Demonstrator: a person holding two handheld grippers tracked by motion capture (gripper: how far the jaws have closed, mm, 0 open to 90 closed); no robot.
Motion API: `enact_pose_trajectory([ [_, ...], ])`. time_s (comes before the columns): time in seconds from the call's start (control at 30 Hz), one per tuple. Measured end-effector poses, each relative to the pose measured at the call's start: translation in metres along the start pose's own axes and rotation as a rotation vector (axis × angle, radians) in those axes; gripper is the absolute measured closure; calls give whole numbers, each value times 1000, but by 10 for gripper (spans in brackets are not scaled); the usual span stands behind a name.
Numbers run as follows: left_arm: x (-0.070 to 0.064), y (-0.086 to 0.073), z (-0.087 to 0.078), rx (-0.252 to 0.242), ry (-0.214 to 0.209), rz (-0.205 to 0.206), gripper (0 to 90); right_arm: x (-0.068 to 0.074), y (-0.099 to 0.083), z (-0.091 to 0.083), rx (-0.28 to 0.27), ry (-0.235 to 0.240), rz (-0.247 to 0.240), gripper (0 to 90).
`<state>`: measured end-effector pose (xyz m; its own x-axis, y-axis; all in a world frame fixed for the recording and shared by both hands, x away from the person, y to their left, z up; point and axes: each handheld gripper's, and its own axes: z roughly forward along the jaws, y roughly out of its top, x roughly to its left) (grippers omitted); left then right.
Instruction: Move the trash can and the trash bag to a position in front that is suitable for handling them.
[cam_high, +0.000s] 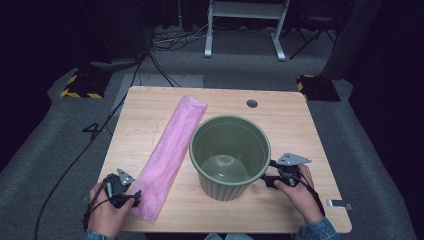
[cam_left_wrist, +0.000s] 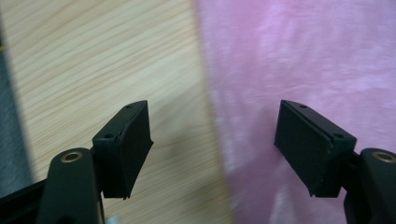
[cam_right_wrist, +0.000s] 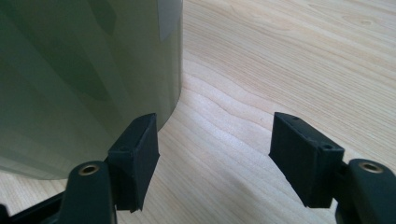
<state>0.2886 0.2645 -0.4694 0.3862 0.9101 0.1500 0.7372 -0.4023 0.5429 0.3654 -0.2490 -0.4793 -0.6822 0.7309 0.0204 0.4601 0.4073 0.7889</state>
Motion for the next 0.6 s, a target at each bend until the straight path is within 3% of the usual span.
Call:
enact_pose_trajectory([
  [0.1,-3,18,-7,-77,-33,-16,227,0,0,2,7,-3,3,329],
  [0.2,-17,44,-7,-138,-87,1,215,-1,-1,2,16,-10,14,327],
  [0.27,-22,53,-5,-150,-96,10,211,-1,-1,2,19,-13,17,326],
  [0.33,-34,77,2,-171,-115,37,211,-2,-1,1,30,-14,27,324],
  [0.43,-40,93,11,-178,-121,47,208,-2,-1,1,33,-14,23,317],
  [0.57,-42,103,20,-197,-131,13,205,-2,-2,2,43,-19,17,311],
  [0.6,-41,109,29,-208,-130,-3,202,-2,-4,3,42,-19,19,311],
])
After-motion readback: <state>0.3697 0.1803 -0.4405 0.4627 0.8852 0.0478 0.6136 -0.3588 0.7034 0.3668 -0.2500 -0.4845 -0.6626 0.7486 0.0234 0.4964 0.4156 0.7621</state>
